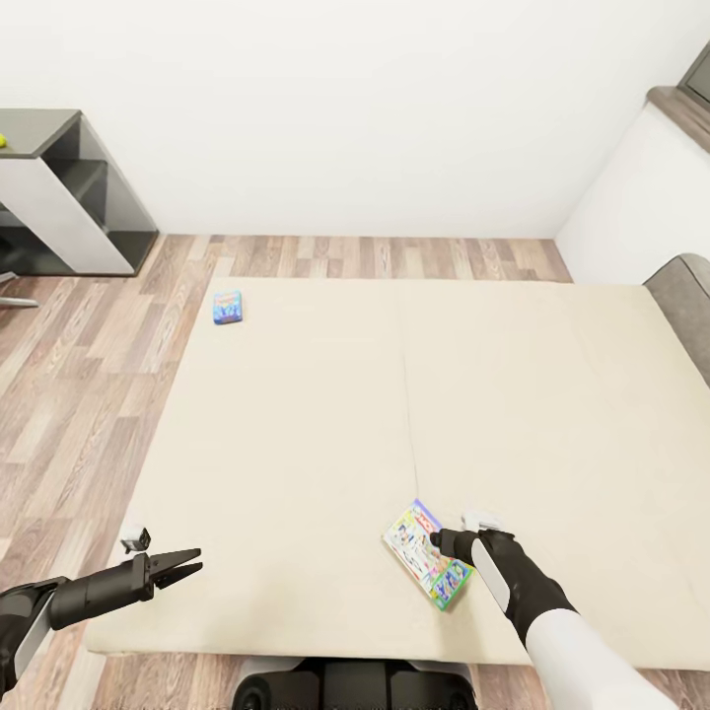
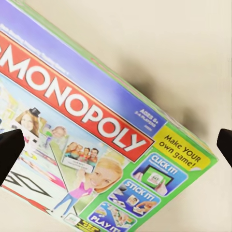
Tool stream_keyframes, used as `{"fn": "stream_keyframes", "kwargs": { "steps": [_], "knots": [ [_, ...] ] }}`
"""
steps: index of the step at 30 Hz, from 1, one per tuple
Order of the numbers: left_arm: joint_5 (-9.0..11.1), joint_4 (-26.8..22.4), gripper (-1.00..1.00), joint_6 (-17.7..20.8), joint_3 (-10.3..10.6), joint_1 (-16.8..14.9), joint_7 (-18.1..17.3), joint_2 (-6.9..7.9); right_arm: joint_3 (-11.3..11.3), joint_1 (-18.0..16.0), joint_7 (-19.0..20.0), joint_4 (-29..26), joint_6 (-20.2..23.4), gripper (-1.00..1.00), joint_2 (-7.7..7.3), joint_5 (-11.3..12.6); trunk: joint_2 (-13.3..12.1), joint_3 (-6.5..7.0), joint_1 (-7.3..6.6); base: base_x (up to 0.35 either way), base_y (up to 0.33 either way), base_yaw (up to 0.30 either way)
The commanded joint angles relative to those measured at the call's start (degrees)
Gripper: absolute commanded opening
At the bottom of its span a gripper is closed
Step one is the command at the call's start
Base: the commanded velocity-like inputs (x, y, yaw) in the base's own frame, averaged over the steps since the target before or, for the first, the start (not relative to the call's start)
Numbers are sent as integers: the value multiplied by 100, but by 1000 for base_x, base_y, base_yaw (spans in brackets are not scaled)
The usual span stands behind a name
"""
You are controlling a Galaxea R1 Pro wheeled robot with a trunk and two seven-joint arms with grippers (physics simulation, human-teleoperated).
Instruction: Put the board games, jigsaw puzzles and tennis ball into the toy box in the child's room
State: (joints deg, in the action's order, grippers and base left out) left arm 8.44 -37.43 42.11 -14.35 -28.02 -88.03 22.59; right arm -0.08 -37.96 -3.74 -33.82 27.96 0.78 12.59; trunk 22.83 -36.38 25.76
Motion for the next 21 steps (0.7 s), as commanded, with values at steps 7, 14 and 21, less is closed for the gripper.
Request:
{"fn": "stream_keyframes", "kwargs": {
  "steps": [7, 14, 21],
  "knots": [
    [0, -1, 100, 60, -5, -2, -6, 0, 6, 6, -44, -10, 15, 100, 2, 59, 9, -52, 3, 0, 0, 0],
    [0, -1, 100, 60, -6, -3, 11, 0, 8, 8, -54, -18, 2, 100, 9, 59, 9, -59, 3, 0, 0, 0],
    [0, -1, 100, 60, -6, -2, 14, 0, 13, 8, -47, -21, -42, 100, 6, 59, 9, -60, 3, 0, 0, 0]
  ]
}}
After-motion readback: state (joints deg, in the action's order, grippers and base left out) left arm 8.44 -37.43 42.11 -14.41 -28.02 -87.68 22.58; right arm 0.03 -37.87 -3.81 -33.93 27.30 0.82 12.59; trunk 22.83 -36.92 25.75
